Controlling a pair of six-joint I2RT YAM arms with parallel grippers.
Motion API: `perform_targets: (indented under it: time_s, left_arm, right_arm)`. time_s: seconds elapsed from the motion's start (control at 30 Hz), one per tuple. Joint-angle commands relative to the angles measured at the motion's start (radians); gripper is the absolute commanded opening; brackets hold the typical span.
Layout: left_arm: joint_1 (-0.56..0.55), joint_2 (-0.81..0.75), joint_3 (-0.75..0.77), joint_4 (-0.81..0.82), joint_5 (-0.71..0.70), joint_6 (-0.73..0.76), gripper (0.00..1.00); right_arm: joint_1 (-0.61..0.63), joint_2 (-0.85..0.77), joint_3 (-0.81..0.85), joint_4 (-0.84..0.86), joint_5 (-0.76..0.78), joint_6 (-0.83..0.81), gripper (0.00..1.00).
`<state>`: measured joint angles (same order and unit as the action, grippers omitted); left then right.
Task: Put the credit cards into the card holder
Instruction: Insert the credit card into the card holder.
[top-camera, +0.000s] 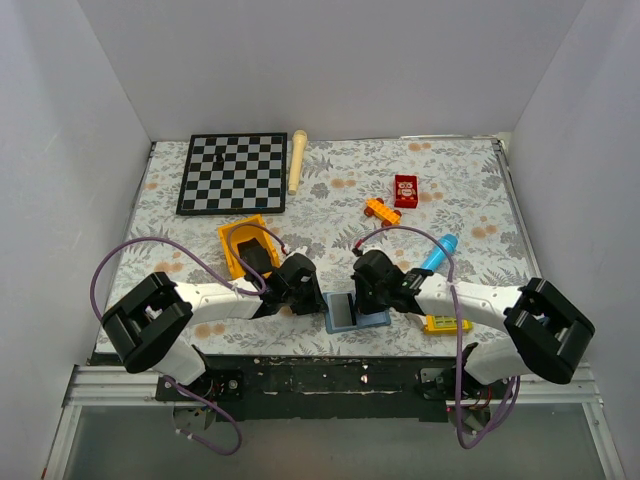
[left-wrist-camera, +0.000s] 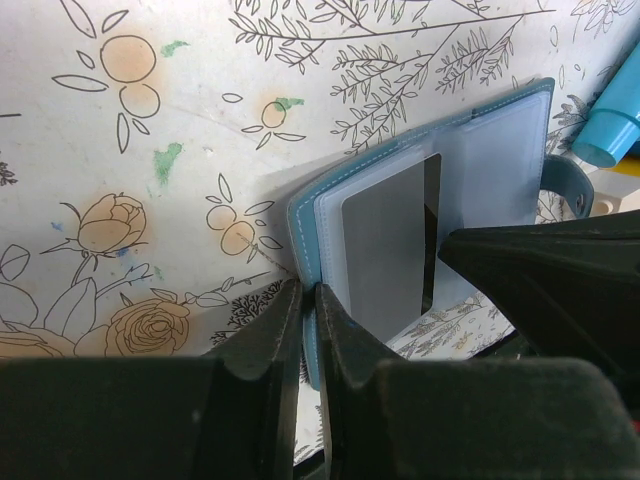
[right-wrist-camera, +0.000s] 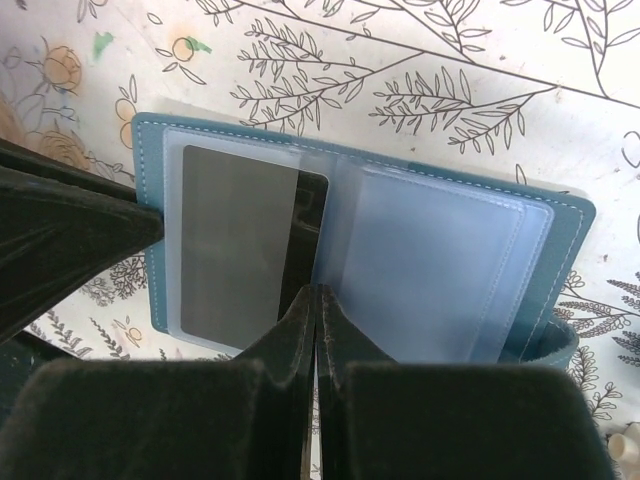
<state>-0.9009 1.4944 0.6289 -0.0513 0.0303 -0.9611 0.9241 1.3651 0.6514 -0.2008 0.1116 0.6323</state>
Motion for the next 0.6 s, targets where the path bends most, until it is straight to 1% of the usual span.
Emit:
perform_targets:
  time_s: [0.0,0.13,0.23,0.57]
  left_arm:
    - [-0.006,-0.013,0.008,0.001,-0.003,0.012,0.07]
    - [-0.004,-0.013,0.005,0.001,-0.003,0.012,0.04]
    - [-0.004,-0.008,0.009,0.001,0.000,0.012,0.00]
    - [-0.004,-0.005,0.012,-0.001,0.003,0.012,0.00]
  right_arm:
    - [0.016,0.029,0.047,-0.040,0.040,0.009,0.01]
    - [0.028,0.048,0.053,-0.037,0.039,0.007,0.01]
    - [0.030,0.054,0.042,0.006,0.005,0.004,0.01]
    - [0.030,0.062,-0.018,0.142,-0.081,0.027,0.01]
